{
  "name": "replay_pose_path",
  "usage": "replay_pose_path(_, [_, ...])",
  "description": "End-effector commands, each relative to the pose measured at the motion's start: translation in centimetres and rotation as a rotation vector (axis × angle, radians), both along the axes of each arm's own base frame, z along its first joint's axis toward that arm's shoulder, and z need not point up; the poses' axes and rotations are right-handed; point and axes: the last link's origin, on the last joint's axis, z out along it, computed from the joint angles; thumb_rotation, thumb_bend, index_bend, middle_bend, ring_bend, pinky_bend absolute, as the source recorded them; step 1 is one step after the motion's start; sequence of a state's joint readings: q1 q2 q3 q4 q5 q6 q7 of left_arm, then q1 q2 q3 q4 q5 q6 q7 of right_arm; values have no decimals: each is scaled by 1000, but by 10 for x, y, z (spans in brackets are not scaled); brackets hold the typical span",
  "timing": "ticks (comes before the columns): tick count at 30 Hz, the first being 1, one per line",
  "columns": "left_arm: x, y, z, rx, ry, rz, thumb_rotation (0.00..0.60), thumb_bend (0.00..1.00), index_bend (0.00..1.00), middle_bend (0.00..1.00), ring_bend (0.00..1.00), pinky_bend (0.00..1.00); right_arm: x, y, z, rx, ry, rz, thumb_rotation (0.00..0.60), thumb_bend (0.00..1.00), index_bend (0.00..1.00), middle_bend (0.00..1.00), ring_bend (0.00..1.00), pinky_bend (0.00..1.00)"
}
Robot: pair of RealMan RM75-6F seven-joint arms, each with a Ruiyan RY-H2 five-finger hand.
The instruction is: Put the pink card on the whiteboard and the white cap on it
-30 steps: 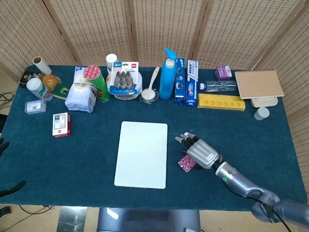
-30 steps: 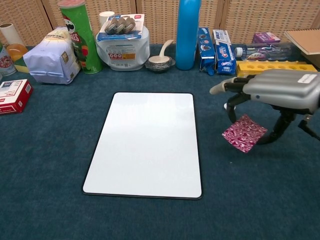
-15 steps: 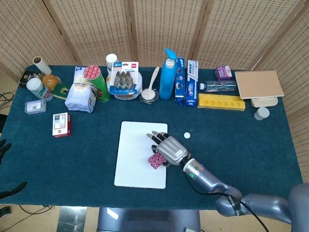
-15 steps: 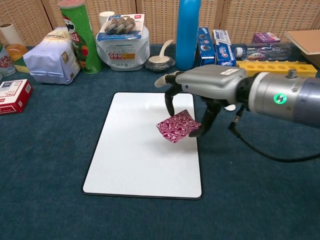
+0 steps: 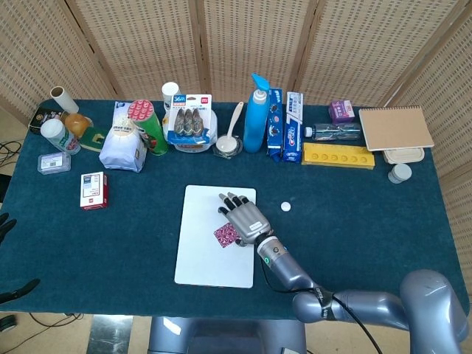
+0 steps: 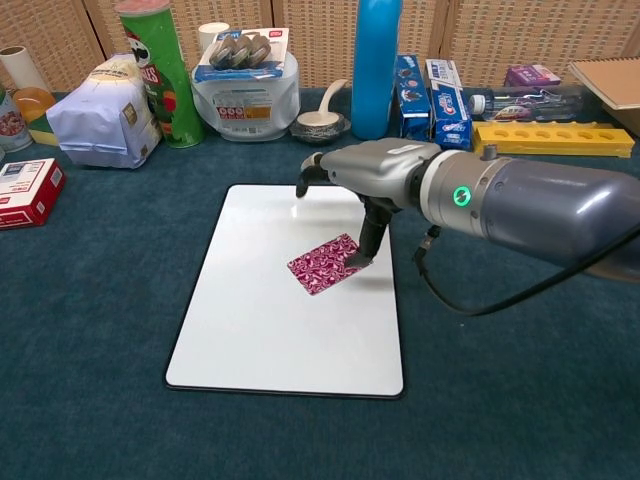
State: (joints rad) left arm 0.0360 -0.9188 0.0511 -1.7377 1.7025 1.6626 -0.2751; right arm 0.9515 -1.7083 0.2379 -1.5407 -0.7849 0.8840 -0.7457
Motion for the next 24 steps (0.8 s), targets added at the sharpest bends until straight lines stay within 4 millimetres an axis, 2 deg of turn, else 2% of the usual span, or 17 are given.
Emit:
replay_pose_path(1, [1,0,-1,-2,2,-1,600,79,0,0,0,58,2,-5,12,-33,-10,-26,600,238,57,0,0,123])
replay_pose_path(4, [1,-1,-1,1,0,-2,600,80,0,0,0,58,-4,-11,25,-59,-12,-52,600,237,61,1,0,121])
replay_pose_path(7, [1,-1,0,3,0,0,600,80,0,0,0,58,-21,-18,42,-101,-8,-85,600,237,125,8,0,122])
replay_pose_path(14, [2,-2,-3,0,12,-3,600,79,0,0,0,58,-86,-39,74,-146,-27,-206,600,236,304,48,25,130])
replay_pose_path(18, [4,-2,-6,-3,25,-3,600,79,0,0,0,58,-108,-45,78,-148,-59,-255,600,236,340,54,27,130])
replay_pose_path(24, [5,1,-12,-17,41,8,600,79,0,0,0,58,-120,-52,67,-144,-91,-290,600,239,354,60,32,136])
